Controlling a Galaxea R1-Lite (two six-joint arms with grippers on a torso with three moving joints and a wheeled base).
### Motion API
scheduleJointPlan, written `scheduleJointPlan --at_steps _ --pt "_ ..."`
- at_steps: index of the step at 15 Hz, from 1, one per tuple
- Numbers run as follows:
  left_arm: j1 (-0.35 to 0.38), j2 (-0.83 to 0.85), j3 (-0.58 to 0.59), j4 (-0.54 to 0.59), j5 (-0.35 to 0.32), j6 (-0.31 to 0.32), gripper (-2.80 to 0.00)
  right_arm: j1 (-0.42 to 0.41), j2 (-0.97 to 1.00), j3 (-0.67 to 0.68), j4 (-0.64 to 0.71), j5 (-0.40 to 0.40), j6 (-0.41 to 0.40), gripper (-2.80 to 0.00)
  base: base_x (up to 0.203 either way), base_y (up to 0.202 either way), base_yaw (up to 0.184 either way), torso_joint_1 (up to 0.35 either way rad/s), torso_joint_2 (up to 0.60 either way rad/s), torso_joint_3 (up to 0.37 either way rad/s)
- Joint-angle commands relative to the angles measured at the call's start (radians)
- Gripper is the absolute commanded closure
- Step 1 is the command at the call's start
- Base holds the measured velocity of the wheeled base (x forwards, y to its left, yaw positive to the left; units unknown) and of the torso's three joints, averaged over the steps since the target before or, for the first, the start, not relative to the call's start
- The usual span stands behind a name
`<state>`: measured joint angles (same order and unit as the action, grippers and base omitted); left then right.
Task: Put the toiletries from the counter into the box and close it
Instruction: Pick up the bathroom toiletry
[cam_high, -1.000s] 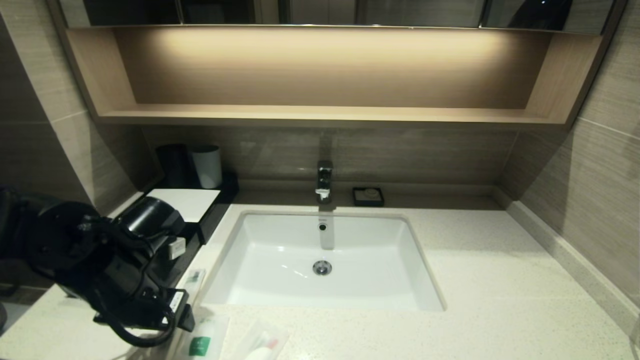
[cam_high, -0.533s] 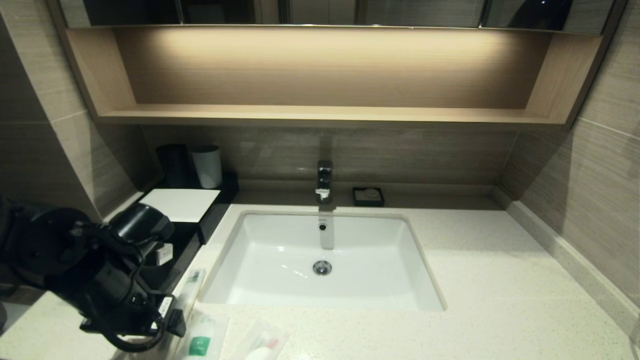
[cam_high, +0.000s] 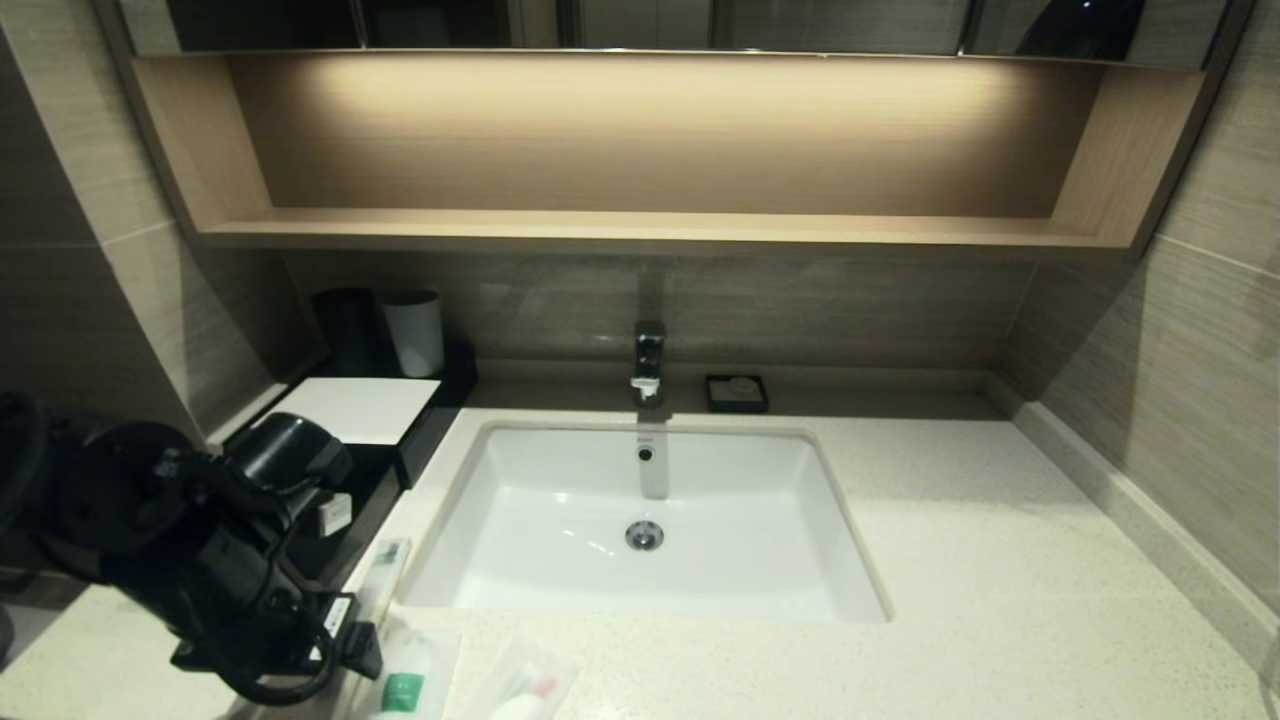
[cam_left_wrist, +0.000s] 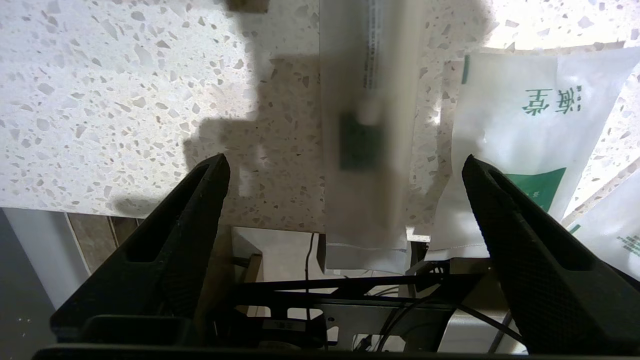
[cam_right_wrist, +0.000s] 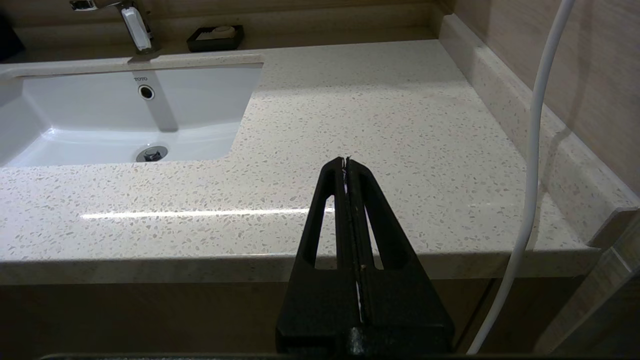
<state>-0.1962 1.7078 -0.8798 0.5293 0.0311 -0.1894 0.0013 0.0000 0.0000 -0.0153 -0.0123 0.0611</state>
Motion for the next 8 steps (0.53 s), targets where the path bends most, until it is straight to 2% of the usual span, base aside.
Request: scheduleJointPlan --at_steps 1,8 --pt "0.001 0.009 0.004 0.001 -0.003 -0.001 -2.8 0.0 0.001 0.0 0.0 0.0 0.0 0.0 0.0 0.0 0.0 0.0 0.0 0.0" --pt "0.009 0.018 0.024 -0.032 -0.013 -0.001 -2.8 0.0 0.001 0.0 0.0 0.0 0.0 0.0 0.0 0.0 0.0 0.0 0.0 0.0"
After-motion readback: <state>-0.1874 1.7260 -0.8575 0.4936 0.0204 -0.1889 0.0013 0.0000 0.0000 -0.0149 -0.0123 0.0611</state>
